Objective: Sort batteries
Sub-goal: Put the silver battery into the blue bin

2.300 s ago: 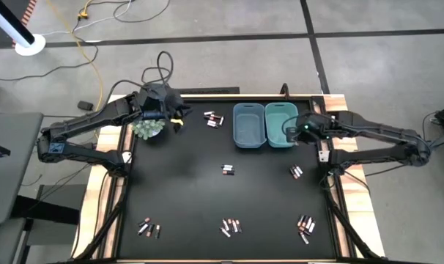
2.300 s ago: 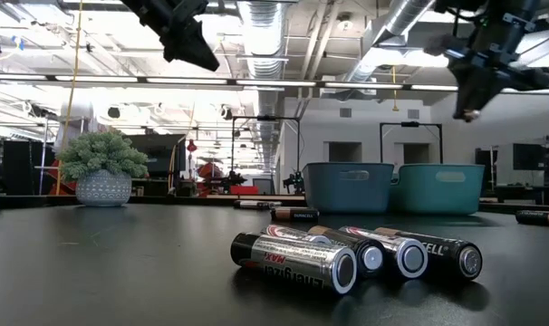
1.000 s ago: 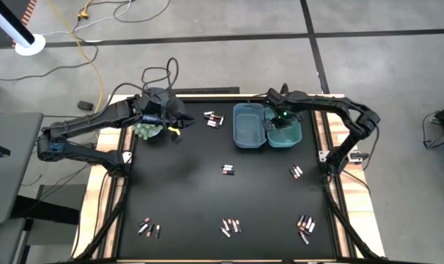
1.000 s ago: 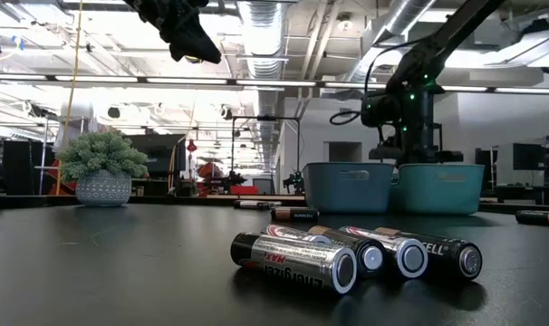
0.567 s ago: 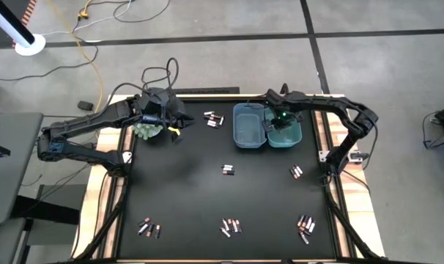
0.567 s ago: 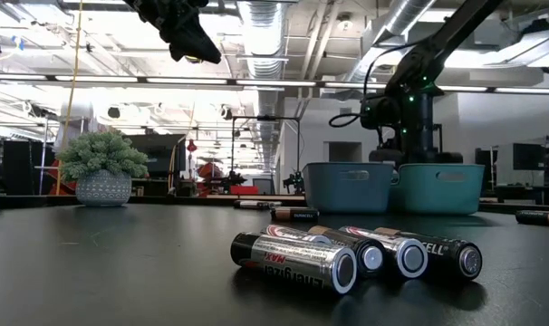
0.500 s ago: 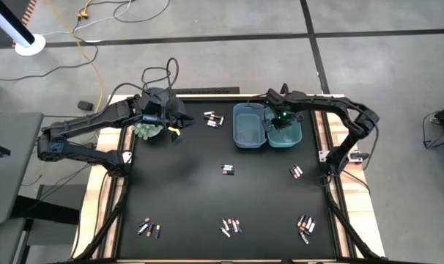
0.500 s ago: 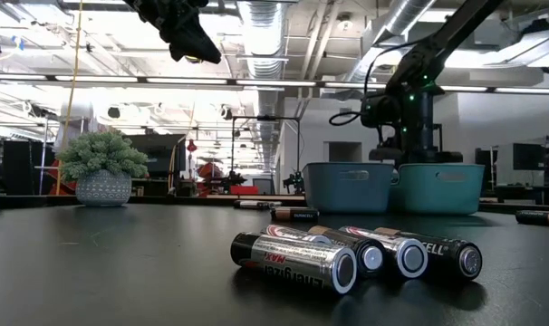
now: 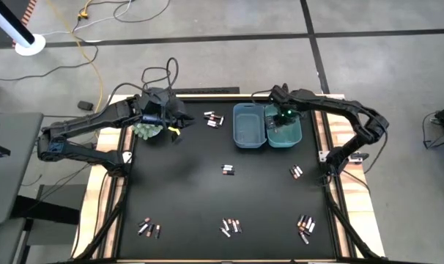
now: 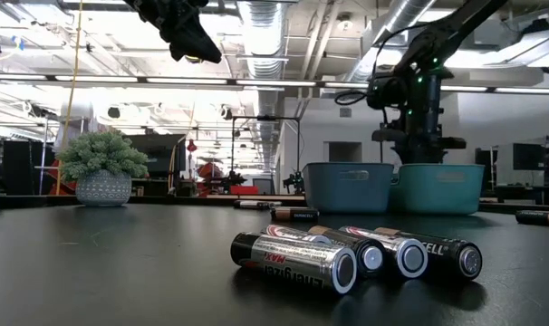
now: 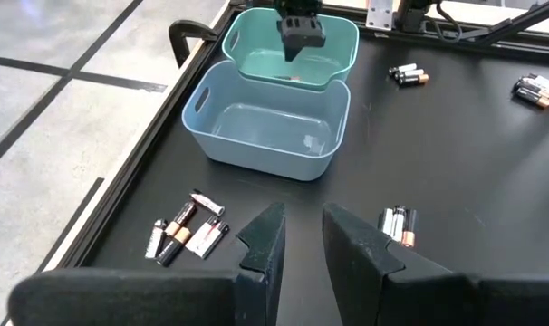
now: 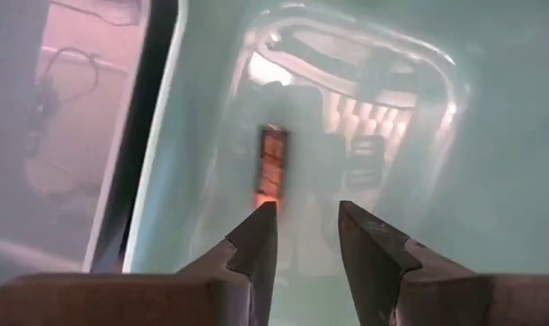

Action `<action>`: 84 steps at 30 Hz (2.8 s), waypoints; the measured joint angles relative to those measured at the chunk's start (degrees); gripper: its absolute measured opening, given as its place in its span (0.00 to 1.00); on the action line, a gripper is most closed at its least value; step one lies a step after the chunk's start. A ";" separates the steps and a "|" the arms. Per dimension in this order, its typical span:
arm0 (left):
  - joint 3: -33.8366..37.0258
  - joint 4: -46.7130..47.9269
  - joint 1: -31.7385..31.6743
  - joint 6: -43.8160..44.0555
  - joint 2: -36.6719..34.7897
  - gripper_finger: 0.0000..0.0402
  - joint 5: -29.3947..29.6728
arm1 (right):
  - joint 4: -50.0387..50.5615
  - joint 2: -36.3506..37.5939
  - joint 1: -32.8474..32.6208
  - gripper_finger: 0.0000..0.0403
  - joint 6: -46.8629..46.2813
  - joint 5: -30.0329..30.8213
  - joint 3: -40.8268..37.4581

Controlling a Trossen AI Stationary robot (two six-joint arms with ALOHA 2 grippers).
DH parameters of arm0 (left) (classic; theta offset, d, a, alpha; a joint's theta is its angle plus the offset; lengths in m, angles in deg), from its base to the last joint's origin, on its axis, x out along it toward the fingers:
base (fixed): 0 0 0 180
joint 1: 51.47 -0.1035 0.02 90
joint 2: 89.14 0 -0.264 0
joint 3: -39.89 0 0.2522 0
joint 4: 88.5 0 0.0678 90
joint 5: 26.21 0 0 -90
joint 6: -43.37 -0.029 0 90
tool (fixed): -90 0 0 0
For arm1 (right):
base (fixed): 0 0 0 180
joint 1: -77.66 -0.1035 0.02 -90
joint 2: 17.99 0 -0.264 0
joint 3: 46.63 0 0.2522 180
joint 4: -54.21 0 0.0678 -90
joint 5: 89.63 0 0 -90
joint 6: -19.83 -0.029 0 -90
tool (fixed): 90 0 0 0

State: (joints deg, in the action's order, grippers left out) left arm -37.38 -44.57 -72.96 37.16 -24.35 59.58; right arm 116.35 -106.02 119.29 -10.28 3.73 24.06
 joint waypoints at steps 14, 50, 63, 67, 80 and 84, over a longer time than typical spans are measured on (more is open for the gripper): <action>0.00 -0.16 -0.35 -6.59 -0.02 0.18 0.02 | 12.48 20.14 -8.31 0.31 -9.44 1.11 -0.04; 0.00 -6.51 27.56 16.21 0.07 0.18 18.57 | 22.53 32.48 -46.59 0.30 -37.84 2.14 -16.46; -0.02 -6.56 29.31 17.27 5.80 0.18 19.69 | 19.82 26.98 -42.68 0.30 -35.50 0.64 -16.81; 0.00 -6.71 29.31 17.44 7.97 0.18 18.88 | 19.65 22.98 -41.17 0.30 -28.72 -0.81 -16.81; 0.00 -6.82 29.31 16.99 7.86 0.18 18.23 | 15.75 14.35 -36.09 0.30 -17.86 -3.68 -17.38; 0.00 -6.84 29.31 16.36 7.89 0.18 18.23 | 14.96 12.73 -35.37 0.30 -17.64 -4.24 -17.88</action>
State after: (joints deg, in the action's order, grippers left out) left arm -37.38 -51.41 -43.65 53.52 -16.46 77.81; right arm 131.31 -93.29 83.92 -27.93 -0.51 6.18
